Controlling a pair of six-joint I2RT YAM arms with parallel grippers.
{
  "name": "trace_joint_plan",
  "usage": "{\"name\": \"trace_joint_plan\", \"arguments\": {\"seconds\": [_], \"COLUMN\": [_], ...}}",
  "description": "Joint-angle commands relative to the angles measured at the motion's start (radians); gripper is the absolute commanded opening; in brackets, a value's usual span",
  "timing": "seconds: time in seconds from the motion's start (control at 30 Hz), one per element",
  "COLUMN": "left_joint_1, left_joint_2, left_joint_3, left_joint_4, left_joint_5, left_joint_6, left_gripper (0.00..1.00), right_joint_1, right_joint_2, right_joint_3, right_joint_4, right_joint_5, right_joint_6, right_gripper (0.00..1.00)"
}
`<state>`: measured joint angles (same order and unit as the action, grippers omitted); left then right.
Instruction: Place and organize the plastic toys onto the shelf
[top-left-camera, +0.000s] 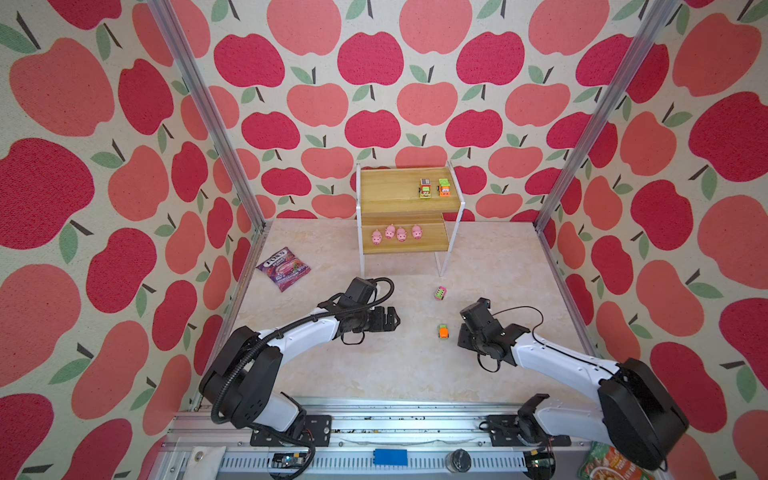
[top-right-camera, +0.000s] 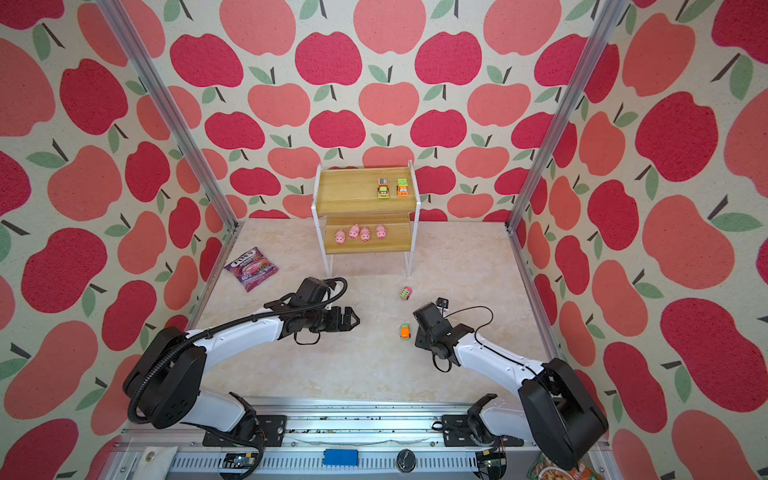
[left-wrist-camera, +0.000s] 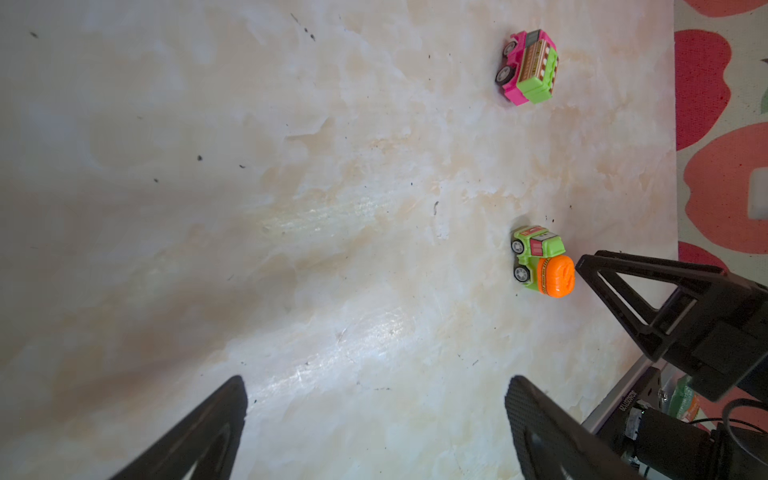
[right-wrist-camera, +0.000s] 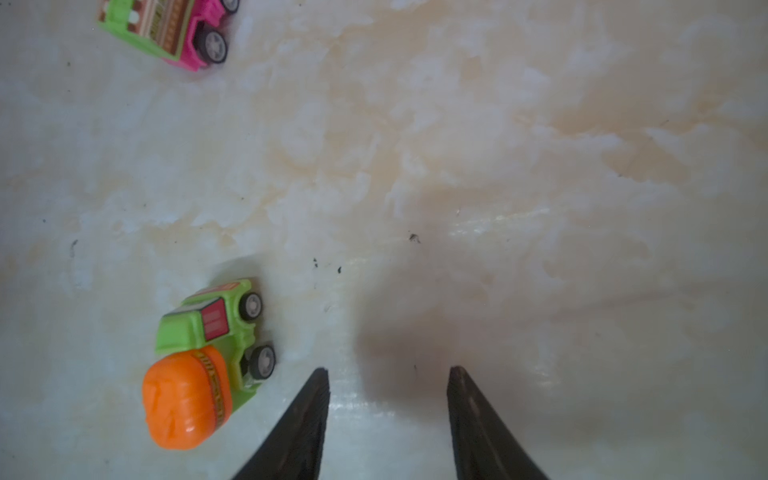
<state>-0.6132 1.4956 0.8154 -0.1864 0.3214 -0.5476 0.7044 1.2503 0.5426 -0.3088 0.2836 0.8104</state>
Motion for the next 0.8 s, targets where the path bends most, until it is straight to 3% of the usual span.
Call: {"name": "trace_joint_plan", "arguments": {"seconds": [0.0,0.13,0.33,0.53,0.77], "left_joint_1": [-0.011,-0.009,-0.001,0.046,0.121], "left_joint_2": [0.016,0.011,-0.007,-0.05,-0.128], "left_joint_3": [0.044,0.053,0.047,0.026,0.01], "left_joint_4": [-0.035,-0.057,-0.075,-0.078,-0.111], "left_joint_5": [-0.032,-0.041,-0.045,-0.009,0.031], "left_joint_6": [0.034,0.05,0.06,0.055,0.059], "left_gripper": [1.0,1.0,1.0,0.99,0.99], "right_joint_1": [0.024,0.052,0.08,0.138,0.142], "right_joint_2": [-0.005,-0.034,0.039,0.192,0.261], "right_joint_3": [0.039,0.08,0.199,0.31,0.33], "right_joint_4": [-0.007,-0.03,-0.065,-0.128,-0.159], "right_joint_5": [0.025,0.071,0.037,0.028,0.026], "right_joint_6": [-0.073,-0.125,-0.202,-0.234,-0.229], "right_gripper": [0.52,0.58,0.66,0.66,0.65]}}
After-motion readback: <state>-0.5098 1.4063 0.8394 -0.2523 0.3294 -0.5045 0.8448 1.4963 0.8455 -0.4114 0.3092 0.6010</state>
